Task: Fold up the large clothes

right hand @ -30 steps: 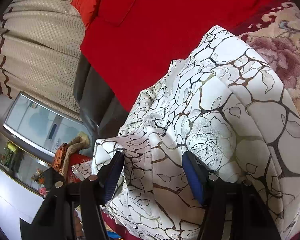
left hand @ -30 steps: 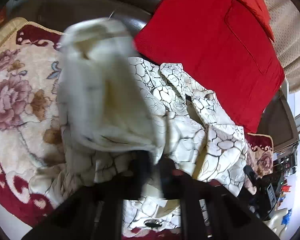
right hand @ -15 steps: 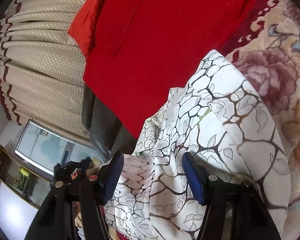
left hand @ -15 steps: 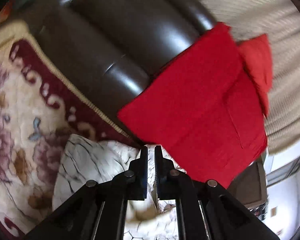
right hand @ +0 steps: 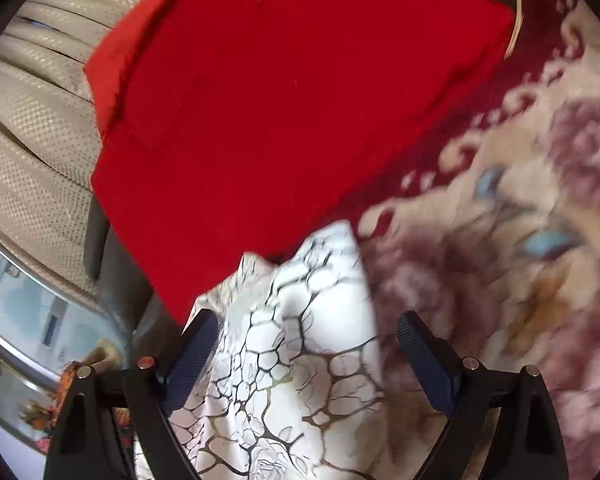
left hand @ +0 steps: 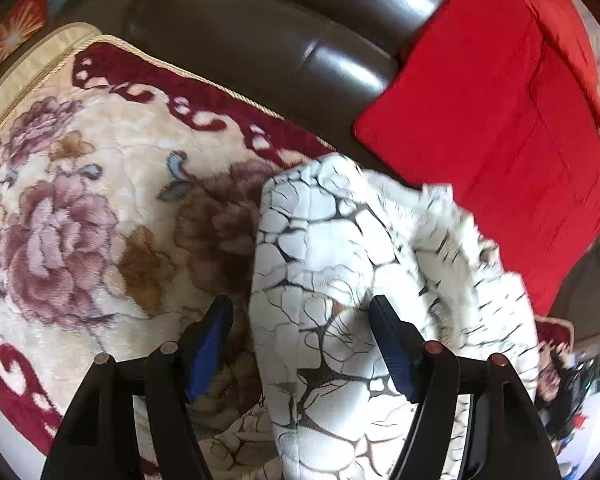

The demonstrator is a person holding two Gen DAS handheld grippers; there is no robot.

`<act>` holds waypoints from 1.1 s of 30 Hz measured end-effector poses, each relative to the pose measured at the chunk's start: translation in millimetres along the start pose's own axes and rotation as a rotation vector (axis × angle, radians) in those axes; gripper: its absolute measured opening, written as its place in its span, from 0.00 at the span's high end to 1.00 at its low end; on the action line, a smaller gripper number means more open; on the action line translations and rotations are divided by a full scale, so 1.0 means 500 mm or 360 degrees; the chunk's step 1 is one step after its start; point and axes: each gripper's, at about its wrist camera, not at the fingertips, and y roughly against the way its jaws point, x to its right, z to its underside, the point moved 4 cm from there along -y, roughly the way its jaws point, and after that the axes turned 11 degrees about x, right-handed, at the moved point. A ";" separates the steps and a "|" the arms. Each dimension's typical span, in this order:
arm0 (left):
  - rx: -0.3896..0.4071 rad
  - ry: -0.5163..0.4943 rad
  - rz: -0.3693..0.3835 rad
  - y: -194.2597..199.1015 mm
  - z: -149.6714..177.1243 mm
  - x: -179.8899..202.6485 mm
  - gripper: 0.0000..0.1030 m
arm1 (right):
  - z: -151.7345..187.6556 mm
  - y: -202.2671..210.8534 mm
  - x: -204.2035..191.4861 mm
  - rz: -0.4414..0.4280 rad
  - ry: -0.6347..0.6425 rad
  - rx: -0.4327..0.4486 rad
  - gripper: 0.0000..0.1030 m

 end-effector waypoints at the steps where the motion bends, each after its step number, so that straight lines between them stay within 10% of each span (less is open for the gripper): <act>1: -0.0006 -0.0021 0.0015 -0.005 0.010 0.003 0.31 | 0.009 -0.013 -0.006 0.0010 0.0026 -0.0040 0.11; 2: -0.0013 -0.0060 0.0010 -0.010 0.021 0.006 0.31 | 0.018 -0.023 -0.014 0.0018 0.0056 -0.0074 0.17; 4: 0.0005 -0.0151 -0.0043 -0.009 0.038 0.010 0.42 | 0.042 -0.041 -0.036 0.0040 0.0169 -0.0135 0.86; 5: 0.0008 -0.0178 -0.0033 -0.007 0.042 0.016 0.63 | 0.053 -0.044 -0.042 0.0103 0.0248 -0.0152 0.86; 9: 0.0079 -0.0315 -0.0064 0.022 0.055 0.033 0.82 | 0.030 0.024 -0.067 0.0152 0.0349 0.0141 0.94; 12: 0.0132 -0.0325 -0.0121 0.042 0.064 0.021 0.85 | 0.000 0.071 -0.040 0.0184 0.0280 0.0264 0.94; 18: 0.0118 -0.0140 -0.0128 0.052 0.078 -0.035 0.85 | 0.027 0.033 0.120 0.0511 -0.0129 0.0028 0.90; 24: 0.0199 -0.0112 -0.0137 0.096 0.050 -0.013 0.85 | -0.021 0.127 0.110 0.0311 -0.0290 0.0274 0.86; 26: 0.0288 -0.0165 -0.0152 0.126 0.037 0.012 0.83 | -0.020 0.146 0.061 0.0170 -0.0195 0.0302 0.74; 28: 0.0387 -0.0226 -0.0120 0.155 0.023 0.043 0.77 | -0.010 0.149 0.016 0.0051 -0.0104 0.0308 0.23; 29: 0.0437 -0.0247 -0.0104 0.166 0.017 0.057 0.68 | 0.004 0.154 -0.014 -0.0002 -0.0036 0.0312 0.14; 33: 0.0489 -0.0382 -0.0123 0.153 0.027 0.103 0.36 | 0.076 0.133 -0.128 -0.0180 0.0215 0.0245 0.17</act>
